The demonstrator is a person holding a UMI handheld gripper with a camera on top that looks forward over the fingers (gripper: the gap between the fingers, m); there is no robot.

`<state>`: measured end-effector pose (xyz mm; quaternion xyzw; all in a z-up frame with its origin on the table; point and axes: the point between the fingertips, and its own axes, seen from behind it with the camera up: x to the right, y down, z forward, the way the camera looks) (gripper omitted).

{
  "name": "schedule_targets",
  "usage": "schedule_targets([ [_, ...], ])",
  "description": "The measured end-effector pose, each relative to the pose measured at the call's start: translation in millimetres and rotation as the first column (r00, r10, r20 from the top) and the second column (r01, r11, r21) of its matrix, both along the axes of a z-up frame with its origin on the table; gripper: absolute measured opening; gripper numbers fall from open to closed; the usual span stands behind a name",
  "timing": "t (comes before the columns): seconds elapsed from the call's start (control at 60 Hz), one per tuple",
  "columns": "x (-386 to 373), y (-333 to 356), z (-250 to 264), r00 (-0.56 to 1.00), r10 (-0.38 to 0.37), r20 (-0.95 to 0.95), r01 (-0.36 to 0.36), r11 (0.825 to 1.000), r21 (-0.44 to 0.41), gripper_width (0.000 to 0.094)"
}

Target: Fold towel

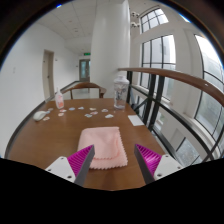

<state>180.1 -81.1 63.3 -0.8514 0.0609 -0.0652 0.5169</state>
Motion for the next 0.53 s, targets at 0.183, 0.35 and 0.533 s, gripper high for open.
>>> schedule_targets([
  [0.183, -64, -63, 23, 0.996, 0.087, -0.013, -0.086, 0.993, 0.078, 0.0843],
  [0.35, -103, -105, 33, 0.989, 0.145, 0.028, -0.147, 0.983, 0.107, 0.0848],
  [0.533, -125, -113, 39, 0.982, 0.183, -0.044, -0.174, 0.974, 0.148, 0.0836],
])
